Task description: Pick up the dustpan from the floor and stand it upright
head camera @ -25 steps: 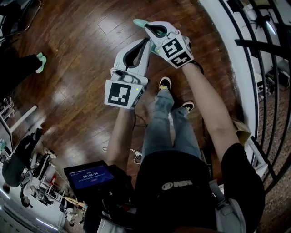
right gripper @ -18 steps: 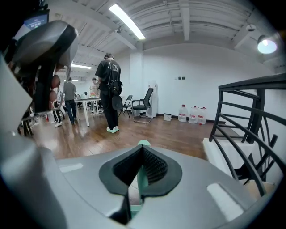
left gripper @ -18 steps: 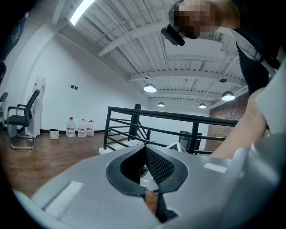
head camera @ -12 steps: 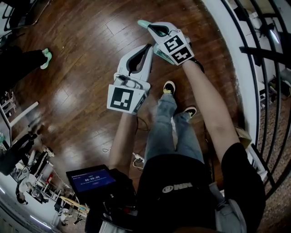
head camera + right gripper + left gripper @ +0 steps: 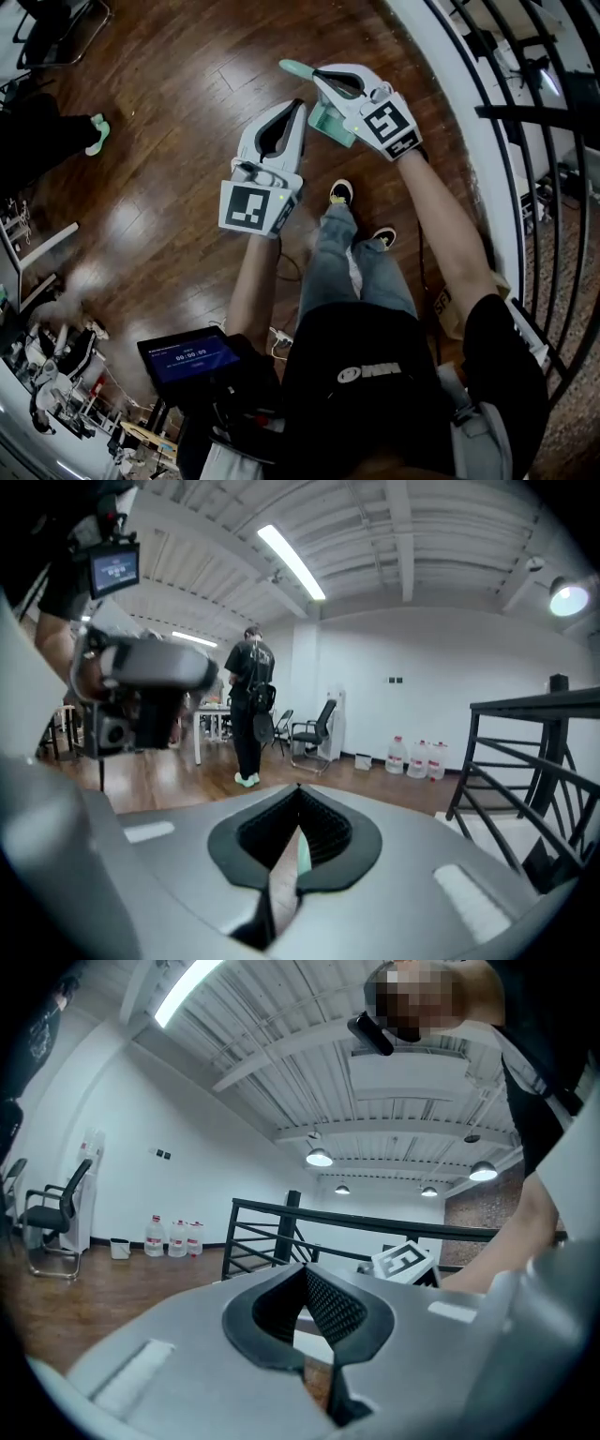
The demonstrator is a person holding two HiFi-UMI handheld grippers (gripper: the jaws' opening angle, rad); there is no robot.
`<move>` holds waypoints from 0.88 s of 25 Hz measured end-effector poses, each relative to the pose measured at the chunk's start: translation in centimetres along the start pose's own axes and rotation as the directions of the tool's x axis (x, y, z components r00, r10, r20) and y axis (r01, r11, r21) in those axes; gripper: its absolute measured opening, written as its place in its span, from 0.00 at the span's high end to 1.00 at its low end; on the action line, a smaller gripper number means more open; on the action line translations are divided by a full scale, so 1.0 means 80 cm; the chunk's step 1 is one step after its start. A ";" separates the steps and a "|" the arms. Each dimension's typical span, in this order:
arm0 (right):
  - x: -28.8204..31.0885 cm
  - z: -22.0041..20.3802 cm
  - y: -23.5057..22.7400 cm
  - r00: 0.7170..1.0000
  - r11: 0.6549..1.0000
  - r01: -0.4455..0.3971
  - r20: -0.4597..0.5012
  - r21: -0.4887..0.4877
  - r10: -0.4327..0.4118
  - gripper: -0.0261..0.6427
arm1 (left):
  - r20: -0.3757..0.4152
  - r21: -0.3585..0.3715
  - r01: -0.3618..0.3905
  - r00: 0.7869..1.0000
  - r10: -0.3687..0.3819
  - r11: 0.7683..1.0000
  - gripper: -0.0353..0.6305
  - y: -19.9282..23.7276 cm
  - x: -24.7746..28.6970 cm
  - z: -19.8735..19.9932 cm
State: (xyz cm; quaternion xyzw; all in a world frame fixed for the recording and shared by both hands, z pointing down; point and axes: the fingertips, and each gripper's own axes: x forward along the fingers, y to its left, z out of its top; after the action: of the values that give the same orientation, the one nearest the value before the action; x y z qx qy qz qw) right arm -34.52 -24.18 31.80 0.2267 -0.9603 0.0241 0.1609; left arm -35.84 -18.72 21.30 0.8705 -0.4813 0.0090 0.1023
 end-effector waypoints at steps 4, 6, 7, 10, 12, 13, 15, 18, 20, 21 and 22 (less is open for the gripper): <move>-0.112 0.110 0.017 0.992 0.997 0.030 0.121 -0.065 -0.022 0.96 | 0.049 0.045 0.061 0.997 -0.063 0.997 0.92 -0.051 -0.005 0.072; -0.166 0.145 0.036 0.992 0.989 0.041 0.126 -0.140 -0.024 0.96 | 0.041 0.082 0.108 0.993 -0.111 0.991 0.92 -0.090 -0.006 0.097; -0.188 0.159 0.044 0.991 0.986 0.051 0.133 -0.161 -0.029 0.96 | 0.040 0.097 0.131 0.990 -0.135 0.987 0.92 -0.109 -0.007 0.107; -0.244 0.180 0.063 0.982 0.990 0.086 0.179 -0.109 -0.066 0.96 | 0.028 0.102 0.177 0.983 -0.181 0.979 0.92 -0.156 -0.019 0.118; -0.279 0.186 0.068 0.966 0.993 0.115 0.232 -0.007 -0.110 0.96 | 0.013 0.107 0.190 0.981 -0.193 0.976 0.92 -0.186 -0.027 0.125; -0.300 0.188 0.068 0.954 0.991 0.125 0.267 0.056 -0.136 0.96 | 0.005 0.120 0.194 0.981 -0.196 0.974 0.92 -0.204 -0.029 0.129; -0.349 0.188 0.067 0.925 0.976 0.131 0.331 0.177 -0.184 0.96 | -0.001 0.135 0.188 0.982 -0.190 0.973 0.92 -0.243 -0.029 0.132; -0.403 0.185 0.065 0.899 0.961 0.132 0.379 0.241 -0.219 0.93 | 0.025 0.139 0.167 0.985 -0.172 0.976 0.92 -0.289 -0.022 0.136; -0.407 0.186 0.066 0.902 0.967 0.127 0.380 0.220 -0.205 0.96 | 0.034 0.139 0.155 0.986 -0.161 0.978 0.92 -0.299 -0.017 0.140; -0.404 0.190 0.062 0.903 0.971 0.125 0.382 0.204 -0.197 0.96 | 0.036 0.144 0.152 0.987 -0.158 0.978 0.92 -0.298 -0.013 0.144; -0.400 0.195 0.057 0.903 0.973 0.125 0.384 0.194 -0.192 0.96 | 0.037 0.150 0.150 0.987 -0.157 0.977 0.92 -0.297 -0.008 0.148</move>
State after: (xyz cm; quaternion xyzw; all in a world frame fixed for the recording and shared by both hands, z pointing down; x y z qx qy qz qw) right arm -14.17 -8.25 6.90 0.3169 -0.9458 0.0432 -0.0565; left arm -17.22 -8.17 5.60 0.9102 -0.4130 0.0156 0.0267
